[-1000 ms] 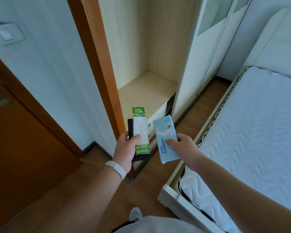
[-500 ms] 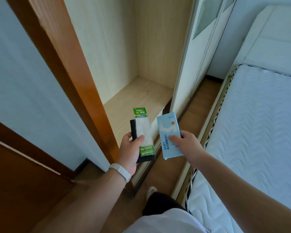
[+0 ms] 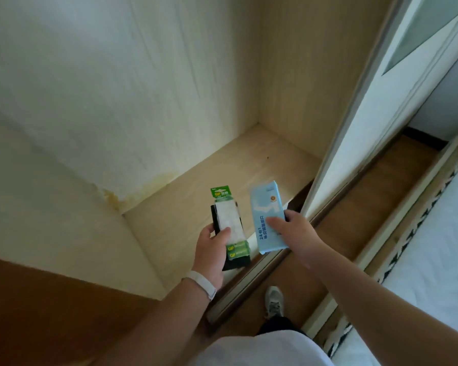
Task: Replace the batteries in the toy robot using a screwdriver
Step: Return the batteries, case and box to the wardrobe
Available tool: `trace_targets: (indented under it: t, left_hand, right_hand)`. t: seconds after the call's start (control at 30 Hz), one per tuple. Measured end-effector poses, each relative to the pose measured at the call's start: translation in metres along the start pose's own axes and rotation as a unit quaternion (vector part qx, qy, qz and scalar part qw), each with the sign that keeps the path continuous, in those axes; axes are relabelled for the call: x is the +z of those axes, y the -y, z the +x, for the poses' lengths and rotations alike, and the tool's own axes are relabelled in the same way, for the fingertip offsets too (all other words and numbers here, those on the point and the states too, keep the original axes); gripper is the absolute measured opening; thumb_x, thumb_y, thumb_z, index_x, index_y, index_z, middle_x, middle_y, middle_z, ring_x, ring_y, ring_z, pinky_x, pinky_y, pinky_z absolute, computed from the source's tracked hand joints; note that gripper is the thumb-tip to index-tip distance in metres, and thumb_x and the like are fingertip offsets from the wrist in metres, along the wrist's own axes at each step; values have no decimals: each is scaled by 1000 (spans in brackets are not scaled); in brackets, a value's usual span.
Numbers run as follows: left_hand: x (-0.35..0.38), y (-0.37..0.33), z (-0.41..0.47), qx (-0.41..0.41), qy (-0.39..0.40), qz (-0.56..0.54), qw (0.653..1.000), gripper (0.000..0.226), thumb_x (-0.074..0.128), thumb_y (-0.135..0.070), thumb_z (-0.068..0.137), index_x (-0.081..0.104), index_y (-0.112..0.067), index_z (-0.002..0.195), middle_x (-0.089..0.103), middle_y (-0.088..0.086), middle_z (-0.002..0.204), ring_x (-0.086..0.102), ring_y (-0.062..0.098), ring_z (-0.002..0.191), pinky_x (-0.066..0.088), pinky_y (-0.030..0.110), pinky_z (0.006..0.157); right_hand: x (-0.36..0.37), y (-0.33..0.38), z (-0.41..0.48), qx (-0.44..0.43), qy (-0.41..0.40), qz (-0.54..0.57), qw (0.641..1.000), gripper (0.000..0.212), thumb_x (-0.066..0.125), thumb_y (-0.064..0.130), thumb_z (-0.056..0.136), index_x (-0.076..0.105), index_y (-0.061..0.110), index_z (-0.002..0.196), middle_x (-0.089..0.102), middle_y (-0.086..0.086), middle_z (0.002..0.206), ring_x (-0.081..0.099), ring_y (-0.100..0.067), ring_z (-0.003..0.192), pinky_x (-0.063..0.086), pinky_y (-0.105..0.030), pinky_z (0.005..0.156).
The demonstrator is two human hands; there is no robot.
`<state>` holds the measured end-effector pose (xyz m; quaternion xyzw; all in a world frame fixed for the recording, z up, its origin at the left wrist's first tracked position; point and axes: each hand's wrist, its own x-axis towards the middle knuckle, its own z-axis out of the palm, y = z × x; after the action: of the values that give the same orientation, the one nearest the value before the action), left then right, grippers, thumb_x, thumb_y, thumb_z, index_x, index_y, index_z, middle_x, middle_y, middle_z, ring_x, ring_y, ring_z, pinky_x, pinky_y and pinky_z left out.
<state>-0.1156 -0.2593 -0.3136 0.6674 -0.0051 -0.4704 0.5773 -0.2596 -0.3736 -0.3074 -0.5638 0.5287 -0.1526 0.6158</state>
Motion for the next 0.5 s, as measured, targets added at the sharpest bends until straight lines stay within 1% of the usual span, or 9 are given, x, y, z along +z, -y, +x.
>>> trace_targets:
  t: [0.03, 0.17, 0.23, 0.33, 0.4, 0.5]
  left_hand:
    - [10, -6, 8, 0, -11, 0, 1000, 28, 61, -13, 96, 57, -18, 123, 72, 14, 108, 74, 34, 89, 61, 50, 74]
    - [43, -29, 44, 16, -40, -6, 999, 29, 62, -13, 95, 58, -18, 124, 73, 16, 108, 74, 36, 88, 61, 53, 72]
    - [53, -37, 59, 28, -58, -13, 998, 28, 60, -11, 96, 59, -16, 123, 73, 16, 107, 74, 35, 87, 61, 49, 71]
    - [59, -45, 77, 43, -81, -30, 995, 24, 59, -8, 96, 64, -15, 118, 74, 15, 104, 74, 33, 85, 60, 41, 64]
    - [60, -48, 91, 47, -99, -36, 993, 21, 58, -7, 97, 67, -18, 114, 75, 12, 100, 74, 30, 82, 59, 39, 64]
    - [56, -45, 115, 45, -125, -42, 990, 24, 57, -8, 98, 66, -18, 119, 74, 10, 102, 73, 26, 83, 59, 37, 67]
  right_hand:
    - [-8, 8, 15, -2, 13, -8, 1000, 17, 63, 30, 93, 65, 17, 103, 74, -1, 92, 72, -17, 82, 58, -31, 69]
    - [-32, 30, 74, -5, 51, -35, 998, 14, 64, 31, 91, 67, 20, 98, 75, -1, 89, 72, -20, 83, 58, -43, 83]
    - [-38, 35, 98, -7, 70, -53, 996, 13, 64, 30, 90, 67, 19, 97, 74, -2, 90, 72, -22, 84, 58, -45, 84]
    - [-39, 41, 125, -9, 94, -75, 993, 12, 64, 28, 89, 68, 19, 96, 74, -2, 91, 71, -21, 86, 58, -46, 85]
    - [-37, 43, 141, -10, 109, -86, 990, 11, 64, 27, 89, 68, 19, 95, 73, -2, 92, 71, -21, 86, 58, -45, 85]
    - [-34, 40, 163, -4, 118, -93, 989, 12, 65, 27, 88, 68, 18, 95, 73, -4, 93, 71, -22, 87, 57, -47, 86]
